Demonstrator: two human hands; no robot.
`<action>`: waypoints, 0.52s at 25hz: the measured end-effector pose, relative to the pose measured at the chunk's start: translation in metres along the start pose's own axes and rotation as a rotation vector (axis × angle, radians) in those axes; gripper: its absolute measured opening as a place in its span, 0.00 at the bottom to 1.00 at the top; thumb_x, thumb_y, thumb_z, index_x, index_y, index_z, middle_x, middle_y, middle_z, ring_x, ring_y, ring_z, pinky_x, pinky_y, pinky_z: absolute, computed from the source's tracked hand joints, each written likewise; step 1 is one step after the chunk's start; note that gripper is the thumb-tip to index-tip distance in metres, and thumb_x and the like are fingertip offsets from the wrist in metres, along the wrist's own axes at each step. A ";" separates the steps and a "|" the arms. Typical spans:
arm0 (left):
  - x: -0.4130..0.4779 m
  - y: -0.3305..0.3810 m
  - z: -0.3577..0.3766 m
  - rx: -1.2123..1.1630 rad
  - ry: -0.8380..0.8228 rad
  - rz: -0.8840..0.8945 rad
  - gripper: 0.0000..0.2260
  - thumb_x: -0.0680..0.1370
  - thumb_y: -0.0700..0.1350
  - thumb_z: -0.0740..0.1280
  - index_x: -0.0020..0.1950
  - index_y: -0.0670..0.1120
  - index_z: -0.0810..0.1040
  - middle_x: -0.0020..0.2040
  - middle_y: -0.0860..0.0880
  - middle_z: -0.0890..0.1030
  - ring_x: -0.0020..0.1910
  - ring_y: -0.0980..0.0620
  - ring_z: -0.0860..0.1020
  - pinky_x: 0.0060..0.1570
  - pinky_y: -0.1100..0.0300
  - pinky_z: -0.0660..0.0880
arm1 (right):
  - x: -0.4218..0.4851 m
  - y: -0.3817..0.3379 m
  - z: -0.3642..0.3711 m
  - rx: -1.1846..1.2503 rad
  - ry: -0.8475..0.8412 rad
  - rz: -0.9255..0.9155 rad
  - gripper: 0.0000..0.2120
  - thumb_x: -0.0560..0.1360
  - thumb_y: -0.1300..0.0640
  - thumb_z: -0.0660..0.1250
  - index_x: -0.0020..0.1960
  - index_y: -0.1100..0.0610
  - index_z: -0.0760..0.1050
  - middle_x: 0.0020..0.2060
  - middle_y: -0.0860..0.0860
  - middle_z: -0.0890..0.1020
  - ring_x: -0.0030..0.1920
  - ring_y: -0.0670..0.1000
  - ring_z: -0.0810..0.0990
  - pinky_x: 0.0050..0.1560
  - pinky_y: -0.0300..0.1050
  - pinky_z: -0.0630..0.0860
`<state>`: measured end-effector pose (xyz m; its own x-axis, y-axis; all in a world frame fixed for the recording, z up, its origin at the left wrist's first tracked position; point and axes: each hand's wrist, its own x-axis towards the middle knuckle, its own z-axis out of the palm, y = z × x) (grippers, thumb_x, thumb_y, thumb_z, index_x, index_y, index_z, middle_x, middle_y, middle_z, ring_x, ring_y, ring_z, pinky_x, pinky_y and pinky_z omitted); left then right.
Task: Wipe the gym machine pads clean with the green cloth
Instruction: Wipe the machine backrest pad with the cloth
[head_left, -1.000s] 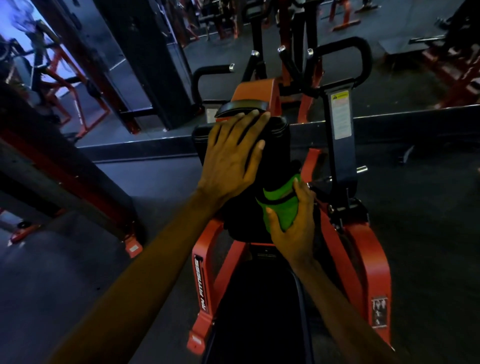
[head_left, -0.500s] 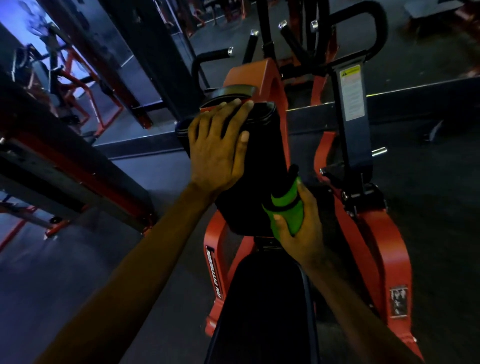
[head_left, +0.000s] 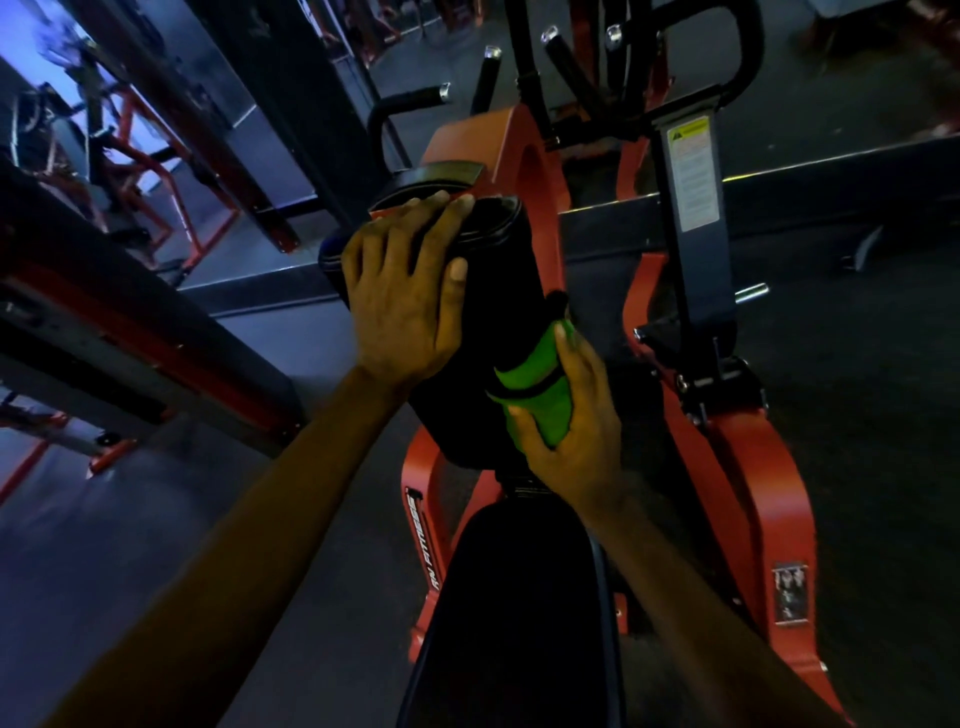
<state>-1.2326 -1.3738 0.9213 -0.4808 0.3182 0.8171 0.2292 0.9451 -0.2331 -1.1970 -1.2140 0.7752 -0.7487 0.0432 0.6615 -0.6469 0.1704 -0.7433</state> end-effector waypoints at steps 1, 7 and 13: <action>0.000 0.000 0.000 -0.001 0.003 0.000 0.21 0.84 0.51 0.51 0.71 0.46 0.74 0.66 0.45 0.78 0.63 0.47 0.72 0.63 0.51 0.64 | -0.015 0.009 -0.001 -0.013 -0.020 0.015 0.34 0.76 0.51 0.69 0.76 0.64 0.63 0.74 0.60 0.68 0.76 0.51 0.65 0.73 0.51 0.68; 0.000 -0.001 0.003 0.000 0.006 0.006 0.21 0.85 0.52 0.50 0.72 0.47 0.72 0.65 0.45 0.78 0.61 0.47 0.72 0.61 0.51 0.65 | -0.003 -0.001 -0.001 0.074 0.046 0.066 0.33 0.78 0.47 0.66 0.75 0.67 0.65 0.71 0.60 0.72 0.72 0.55 0.71 0.69 0.55 0.72; -0.002 -0.001 0.005 -0.015 0.022 0.001 0.21 0.85 0.52 0.50 0.71 0.47 0.73 0.64 0.45 0.78 0.61 0.48 0.71 0.62 0.53 0.63 | -0.003 0.006 -0.004 0.038 -0.010 0.088 0.35 0.76 0.50 0.70 0.77 0.62 0.62 0.73 0.57 0.70 0.73 0.54 0.70 0.70 0.54 0.72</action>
<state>-1.2362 -1.3749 0.9174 -0.4621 0.3173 0.8281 0.2427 0.9434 -0.2261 -1.1981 -1.2089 0.7692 -0.8041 0.0462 0.5927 -0.5836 0.1287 -0.8018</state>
